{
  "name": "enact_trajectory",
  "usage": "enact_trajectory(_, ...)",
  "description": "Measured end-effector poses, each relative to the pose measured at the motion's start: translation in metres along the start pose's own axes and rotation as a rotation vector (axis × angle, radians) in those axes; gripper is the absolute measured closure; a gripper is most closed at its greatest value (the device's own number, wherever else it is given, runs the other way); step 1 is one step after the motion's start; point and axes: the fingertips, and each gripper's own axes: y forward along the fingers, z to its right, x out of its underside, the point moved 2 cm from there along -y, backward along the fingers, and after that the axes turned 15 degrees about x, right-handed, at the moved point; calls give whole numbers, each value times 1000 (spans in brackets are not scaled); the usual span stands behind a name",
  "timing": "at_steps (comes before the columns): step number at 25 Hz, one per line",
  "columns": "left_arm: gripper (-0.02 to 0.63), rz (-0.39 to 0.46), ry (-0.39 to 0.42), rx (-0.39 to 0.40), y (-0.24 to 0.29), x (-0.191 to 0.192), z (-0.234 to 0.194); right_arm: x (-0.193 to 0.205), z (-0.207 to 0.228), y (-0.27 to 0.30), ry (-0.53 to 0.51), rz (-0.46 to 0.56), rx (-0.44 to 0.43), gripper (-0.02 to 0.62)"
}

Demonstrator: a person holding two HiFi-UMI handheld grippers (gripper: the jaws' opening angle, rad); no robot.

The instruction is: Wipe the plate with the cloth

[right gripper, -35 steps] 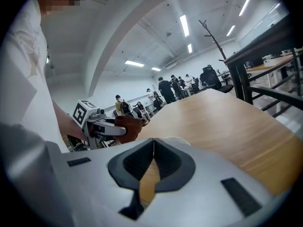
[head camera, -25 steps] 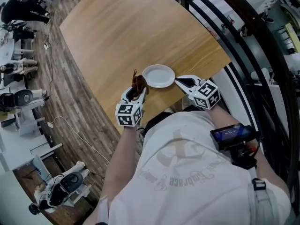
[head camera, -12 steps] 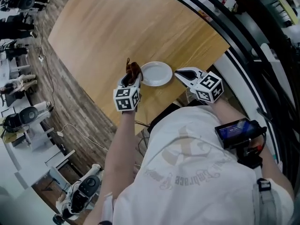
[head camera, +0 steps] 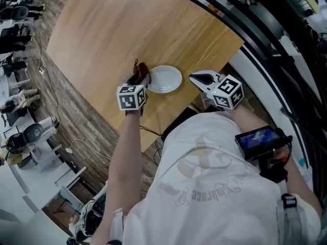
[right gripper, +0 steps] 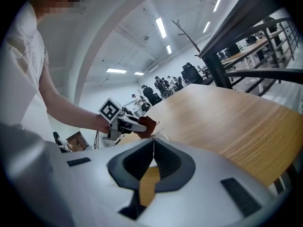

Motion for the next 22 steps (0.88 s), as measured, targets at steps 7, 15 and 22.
enact_trajectory(7, 437, -87, 39, 2, -12, 28, 17, -2, -4, 1, -8, 7, -13, 580)
enact_trajectory(15, 436, -100, 38, 19, -14, 43, 37, 5, -6, 0, -7, -1, -22, 580)
enact_trajectory(22, 437, -85, 47, 13, -4, 23, 27, -4, -3, 1, -10, 7, -8, 580)
